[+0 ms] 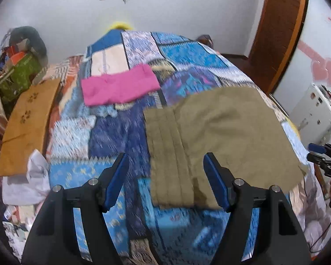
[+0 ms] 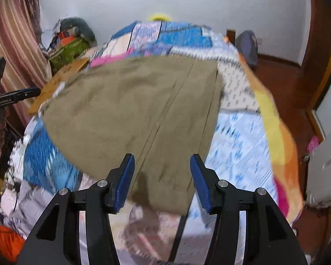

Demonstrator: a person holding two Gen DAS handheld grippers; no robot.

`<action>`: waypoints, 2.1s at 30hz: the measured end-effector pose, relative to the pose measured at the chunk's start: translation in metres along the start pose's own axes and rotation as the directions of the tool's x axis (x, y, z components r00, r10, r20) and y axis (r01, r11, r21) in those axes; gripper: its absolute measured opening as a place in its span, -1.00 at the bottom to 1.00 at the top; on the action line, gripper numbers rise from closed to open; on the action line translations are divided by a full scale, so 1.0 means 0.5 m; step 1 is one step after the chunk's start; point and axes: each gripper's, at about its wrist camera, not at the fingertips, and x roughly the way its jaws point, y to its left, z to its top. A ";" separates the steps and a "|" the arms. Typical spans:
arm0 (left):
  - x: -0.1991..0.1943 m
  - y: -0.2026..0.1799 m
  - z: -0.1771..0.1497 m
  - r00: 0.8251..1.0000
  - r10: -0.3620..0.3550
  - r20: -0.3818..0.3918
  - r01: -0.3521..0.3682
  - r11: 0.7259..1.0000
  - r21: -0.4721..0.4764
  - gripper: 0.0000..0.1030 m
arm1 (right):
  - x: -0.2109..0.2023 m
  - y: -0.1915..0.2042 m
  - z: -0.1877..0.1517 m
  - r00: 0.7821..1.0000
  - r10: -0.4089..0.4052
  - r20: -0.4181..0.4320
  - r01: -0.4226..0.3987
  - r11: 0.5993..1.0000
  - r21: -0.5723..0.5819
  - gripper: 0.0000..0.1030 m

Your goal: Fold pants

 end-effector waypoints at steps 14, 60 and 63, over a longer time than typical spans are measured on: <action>0.161 0.018 0.128 0.998 0.038 -0.048 -0.039 0.999 -0.028 0.36 | 0.106 -0.096 0.175 0.995 -0.066 0.079 0.065 0.998 0.011 -0.01; -0.047 -0.011 0.099 0.993 0.043 0.108 -0.041 0.999 -0.020 0.52 | 0.000 0.004 0.282 0.980 -0.005 0.201 0.026 0.995 -0.099 -0.12; -0.072 -0.022 0.071 0.994 -0.011 0.108 0.013 1.000 -0.026 0.63 | -0.032 0.038 0.258 0.974 0.011 0.227 0.017 0.993 -0.120 -0.08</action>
